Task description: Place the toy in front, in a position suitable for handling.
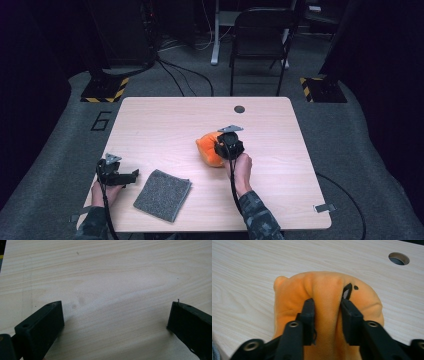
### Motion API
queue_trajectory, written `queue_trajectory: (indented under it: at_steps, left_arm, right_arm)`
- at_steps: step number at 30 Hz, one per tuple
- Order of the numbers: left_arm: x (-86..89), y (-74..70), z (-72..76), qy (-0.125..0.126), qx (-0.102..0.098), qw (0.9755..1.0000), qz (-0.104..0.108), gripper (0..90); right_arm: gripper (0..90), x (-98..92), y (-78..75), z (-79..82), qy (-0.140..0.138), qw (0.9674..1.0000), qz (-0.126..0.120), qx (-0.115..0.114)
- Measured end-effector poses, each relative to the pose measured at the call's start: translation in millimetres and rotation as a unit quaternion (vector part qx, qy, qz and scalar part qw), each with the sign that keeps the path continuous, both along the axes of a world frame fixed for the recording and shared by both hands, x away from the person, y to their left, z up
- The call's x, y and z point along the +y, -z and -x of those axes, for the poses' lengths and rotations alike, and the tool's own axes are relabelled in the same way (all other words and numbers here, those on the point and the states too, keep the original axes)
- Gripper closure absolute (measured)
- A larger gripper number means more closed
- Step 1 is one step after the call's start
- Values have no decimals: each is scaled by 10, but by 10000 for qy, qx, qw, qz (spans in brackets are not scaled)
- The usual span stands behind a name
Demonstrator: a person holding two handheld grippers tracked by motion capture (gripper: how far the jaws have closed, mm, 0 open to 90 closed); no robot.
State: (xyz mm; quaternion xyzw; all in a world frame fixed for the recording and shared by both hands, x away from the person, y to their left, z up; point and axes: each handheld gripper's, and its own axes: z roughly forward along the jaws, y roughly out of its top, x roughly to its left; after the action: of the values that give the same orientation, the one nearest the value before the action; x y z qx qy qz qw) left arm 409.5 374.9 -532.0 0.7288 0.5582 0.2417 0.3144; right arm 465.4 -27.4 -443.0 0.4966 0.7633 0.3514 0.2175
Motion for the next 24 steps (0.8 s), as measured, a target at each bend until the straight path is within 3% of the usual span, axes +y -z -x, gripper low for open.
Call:
queue_trajectory:
  at_steps: [2, 6, 8, 12, 17, 24]
  left_arm:
    - [-1, 0, 1, -3, 5, 10000, 1, 2]
    - [2, -3, 2, 10, 25, 10000, -14, 2]
    - [-1, -1, 2, -3, 14, 10000, 12, 2]
    - [-1, -1, 1, -3, 9, 10000, 4, 1]
    - [-5, 3, 3, -18, -25, 10000, 1, 0]
    - [6, -5, 15, 33, 8, 10000, -28, 0]
  right_arm:
    - [590, -3, -2, -2, -14, 10000, -7, -30]
    - [369, -45, -52, 0, -30, 9999, -57, -112]
    - [218, -153, -135, 29, -117, 9994, -130, -290]
    - [147, -280, -222, 63, -211, 9990, -190, -341]
    - [103, -638, -310, 180, -485, 9979, -151, -401]
    - [46, -1131, -223, 366, -536, 9979, -224, -279]
